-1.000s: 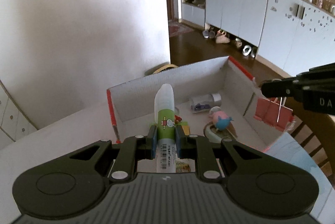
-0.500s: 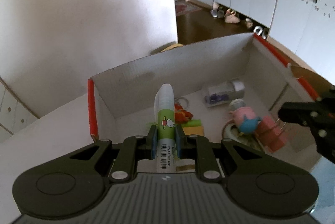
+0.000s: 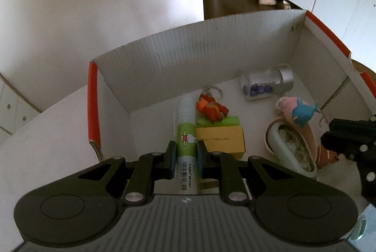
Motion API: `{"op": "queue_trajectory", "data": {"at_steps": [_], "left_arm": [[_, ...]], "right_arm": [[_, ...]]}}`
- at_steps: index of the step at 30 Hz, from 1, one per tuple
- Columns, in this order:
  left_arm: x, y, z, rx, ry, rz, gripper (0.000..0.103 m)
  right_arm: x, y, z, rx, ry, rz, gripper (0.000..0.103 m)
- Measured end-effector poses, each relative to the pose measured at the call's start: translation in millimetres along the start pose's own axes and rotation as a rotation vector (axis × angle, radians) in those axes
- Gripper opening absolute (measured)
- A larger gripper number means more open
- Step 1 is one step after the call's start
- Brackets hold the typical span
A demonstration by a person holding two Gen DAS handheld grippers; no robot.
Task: Organize rigid objects
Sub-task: 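Lower both items into the box and open both tools, then lift both tools out of the box and move toward the table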
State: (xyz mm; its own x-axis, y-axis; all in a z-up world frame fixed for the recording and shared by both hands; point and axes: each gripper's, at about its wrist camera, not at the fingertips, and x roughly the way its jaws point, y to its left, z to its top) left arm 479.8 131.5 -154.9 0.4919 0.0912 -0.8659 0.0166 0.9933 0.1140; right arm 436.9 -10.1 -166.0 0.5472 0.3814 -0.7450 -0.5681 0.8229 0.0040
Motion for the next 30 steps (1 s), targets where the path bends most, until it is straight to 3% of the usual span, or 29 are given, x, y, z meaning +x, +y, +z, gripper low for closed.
{"op": "queue_trajectory", "data": {"at_steps": [3,8,12,16,30], "left_arm": [[3.2,0.7,2.1,-0.002,0.024,-0.005,0.017],[4.6,-0.4,1.3,-0.013,0.038,-0.018,0.017],[-3.2,0.8,-0.7,-0.03,0.021,-0.03,0.02],[-14.7,0.9,-4.8,-0.043,-0.003,-0.051,0.03],[-79.4,-1.4,-28.2,-0.056,-0.113,-0.098,0.031]], "right_arm": [[3.2,0.0,-3.1,0.014,0.019,0.016,0.018],[5.1,0.4,-8.7,0.032,0.029,0.022,0.034],[1.9,-2.0,-9.1,0.056,0.03,0.026,0.039],[-6.3,-1.2,-9.1,0.057,0.021,0.024,0.041],[-53.6,15.6,-4.9,0.054,-0.034,0.028,0.052]]}}
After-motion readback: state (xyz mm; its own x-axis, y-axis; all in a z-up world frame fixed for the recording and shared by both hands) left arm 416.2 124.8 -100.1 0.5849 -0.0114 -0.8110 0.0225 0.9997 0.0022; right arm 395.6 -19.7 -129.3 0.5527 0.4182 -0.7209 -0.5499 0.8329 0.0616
